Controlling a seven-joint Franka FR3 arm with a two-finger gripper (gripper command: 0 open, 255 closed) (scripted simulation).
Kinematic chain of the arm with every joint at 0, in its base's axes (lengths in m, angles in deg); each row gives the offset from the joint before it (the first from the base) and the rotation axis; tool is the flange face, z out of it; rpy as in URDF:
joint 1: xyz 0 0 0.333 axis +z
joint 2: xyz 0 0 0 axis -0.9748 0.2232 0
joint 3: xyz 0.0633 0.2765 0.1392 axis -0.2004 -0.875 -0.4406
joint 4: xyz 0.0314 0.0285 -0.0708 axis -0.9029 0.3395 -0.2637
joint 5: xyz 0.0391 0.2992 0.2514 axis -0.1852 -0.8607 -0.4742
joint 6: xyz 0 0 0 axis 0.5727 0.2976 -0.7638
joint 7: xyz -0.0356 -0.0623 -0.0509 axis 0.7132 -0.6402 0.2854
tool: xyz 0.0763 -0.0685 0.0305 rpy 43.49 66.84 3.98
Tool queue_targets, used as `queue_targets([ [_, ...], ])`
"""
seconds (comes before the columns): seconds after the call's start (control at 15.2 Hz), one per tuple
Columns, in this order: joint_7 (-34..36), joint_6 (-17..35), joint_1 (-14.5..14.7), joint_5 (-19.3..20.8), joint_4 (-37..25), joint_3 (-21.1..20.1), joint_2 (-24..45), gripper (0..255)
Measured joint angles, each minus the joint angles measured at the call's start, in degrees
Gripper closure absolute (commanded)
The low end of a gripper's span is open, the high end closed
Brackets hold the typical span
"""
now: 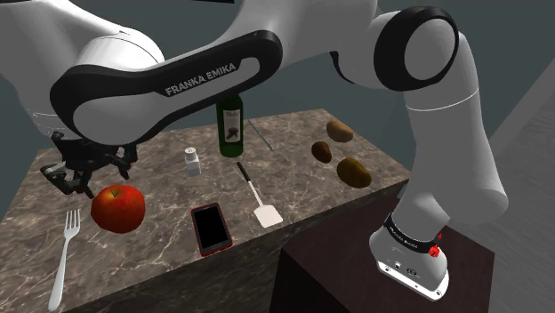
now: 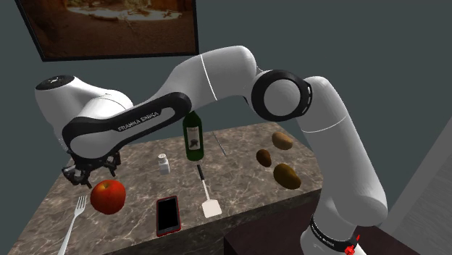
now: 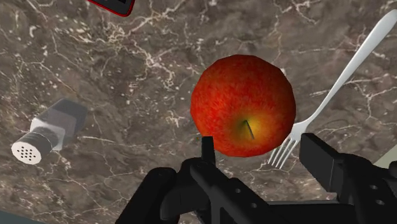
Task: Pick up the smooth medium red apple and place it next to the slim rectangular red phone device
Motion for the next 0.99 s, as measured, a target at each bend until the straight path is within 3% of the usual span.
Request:
queue_targets([
  [0.99,-0.9,-5.41,0.47,-1.31,-3.09,-0.88,-2.54,0],
])
